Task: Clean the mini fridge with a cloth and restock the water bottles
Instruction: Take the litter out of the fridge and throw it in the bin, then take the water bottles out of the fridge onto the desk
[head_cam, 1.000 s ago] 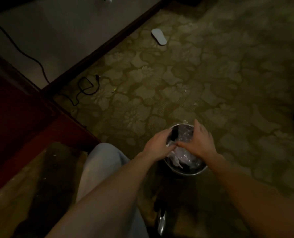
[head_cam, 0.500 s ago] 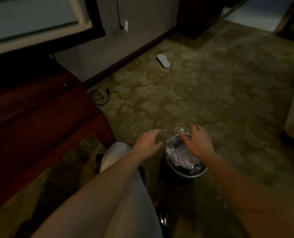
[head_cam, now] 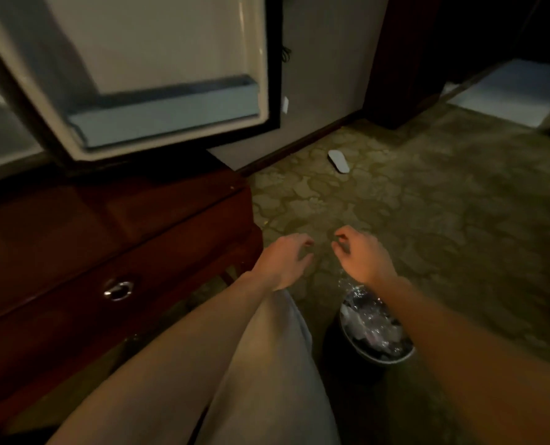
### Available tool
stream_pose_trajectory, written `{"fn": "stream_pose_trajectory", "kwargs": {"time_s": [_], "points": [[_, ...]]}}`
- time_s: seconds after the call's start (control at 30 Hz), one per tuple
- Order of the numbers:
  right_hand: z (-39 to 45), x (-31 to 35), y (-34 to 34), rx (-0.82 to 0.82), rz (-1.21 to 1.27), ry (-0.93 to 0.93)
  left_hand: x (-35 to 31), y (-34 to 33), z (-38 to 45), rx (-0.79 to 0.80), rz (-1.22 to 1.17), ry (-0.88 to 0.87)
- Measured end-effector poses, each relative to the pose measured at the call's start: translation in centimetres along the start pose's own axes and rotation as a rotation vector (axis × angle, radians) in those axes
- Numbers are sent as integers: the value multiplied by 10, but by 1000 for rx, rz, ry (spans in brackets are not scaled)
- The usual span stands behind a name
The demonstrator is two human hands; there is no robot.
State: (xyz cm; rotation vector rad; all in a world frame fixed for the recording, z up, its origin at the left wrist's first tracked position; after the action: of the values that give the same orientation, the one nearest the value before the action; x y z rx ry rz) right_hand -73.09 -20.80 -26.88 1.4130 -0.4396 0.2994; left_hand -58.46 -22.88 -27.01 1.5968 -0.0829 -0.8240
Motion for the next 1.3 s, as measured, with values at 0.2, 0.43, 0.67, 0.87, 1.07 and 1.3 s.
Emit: {"fn": "stream_pose_trajectory", "kwargs": {"time_s": [0.2, 0.43, 0.67, 0.87, 1.07, 1.3], "points": [[8, 102, 39, -71, 41, 189, 4, 92, -37, -128, 89, 7], [12, 201, 80, -125, 31, 351, 17, 192, -87, -320, 198, 58], [17, 285, 102, -139, 41, 472, 42, 277, -141, -480, 362, 156], [17, 358, 103, -133, 16, 543, 80, 341, -192, -562, 503, 283], [15, 433, 94, -105, 56, 621, 118, 388, -240, -617, 554, 403], [6, 524, 85, -108, 94, 791, 157, 433, -294, -680, 594, 527]]}}
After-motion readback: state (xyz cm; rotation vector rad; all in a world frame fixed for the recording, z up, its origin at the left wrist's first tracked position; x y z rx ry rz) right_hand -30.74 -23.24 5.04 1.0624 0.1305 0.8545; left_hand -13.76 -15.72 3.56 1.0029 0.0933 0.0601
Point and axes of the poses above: each hand's wrist, its own z-axis towards the middle knuckle, its own y-axis out of the back of the hand, x = y × z, the point moved 10 cm from there along z, towards the middle knuckle, and after that the axes turned 4 degrees about z, right-handed, at the moved point
